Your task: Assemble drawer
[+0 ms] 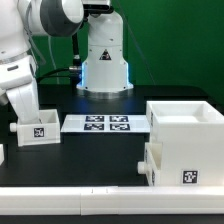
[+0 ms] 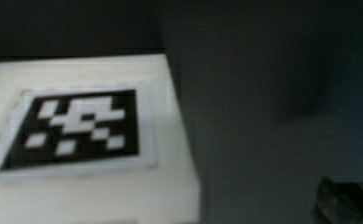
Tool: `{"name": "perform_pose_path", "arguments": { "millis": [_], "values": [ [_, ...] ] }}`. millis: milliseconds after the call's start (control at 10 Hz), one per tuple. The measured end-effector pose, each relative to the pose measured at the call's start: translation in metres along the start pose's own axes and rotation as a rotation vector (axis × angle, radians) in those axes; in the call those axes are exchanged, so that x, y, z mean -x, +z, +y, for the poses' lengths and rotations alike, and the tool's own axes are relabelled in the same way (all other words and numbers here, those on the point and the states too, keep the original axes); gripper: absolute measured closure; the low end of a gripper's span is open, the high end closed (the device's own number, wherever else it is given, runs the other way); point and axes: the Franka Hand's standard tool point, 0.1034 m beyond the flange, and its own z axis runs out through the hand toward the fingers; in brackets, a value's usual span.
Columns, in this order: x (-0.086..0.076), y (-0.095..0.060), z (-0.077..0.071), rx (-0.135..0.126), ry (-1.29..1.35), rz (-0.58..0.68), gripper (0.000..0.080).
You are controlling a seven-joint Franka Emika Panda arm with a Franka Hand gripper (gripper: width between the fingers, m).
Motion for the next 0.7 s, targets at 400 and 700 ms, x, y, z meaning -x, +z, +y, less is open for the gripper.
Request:
{"name": "perform_pose_path", "arguments": {
  "millis": [400,700],
  "values": [
    [0.0013,0.0016,0.0002,-0.008,0.004,0.012,0.0271],
    [0.0035,-0.0007,0.0027,0.002,0.003,0.002,0.0592]
  ]
}}
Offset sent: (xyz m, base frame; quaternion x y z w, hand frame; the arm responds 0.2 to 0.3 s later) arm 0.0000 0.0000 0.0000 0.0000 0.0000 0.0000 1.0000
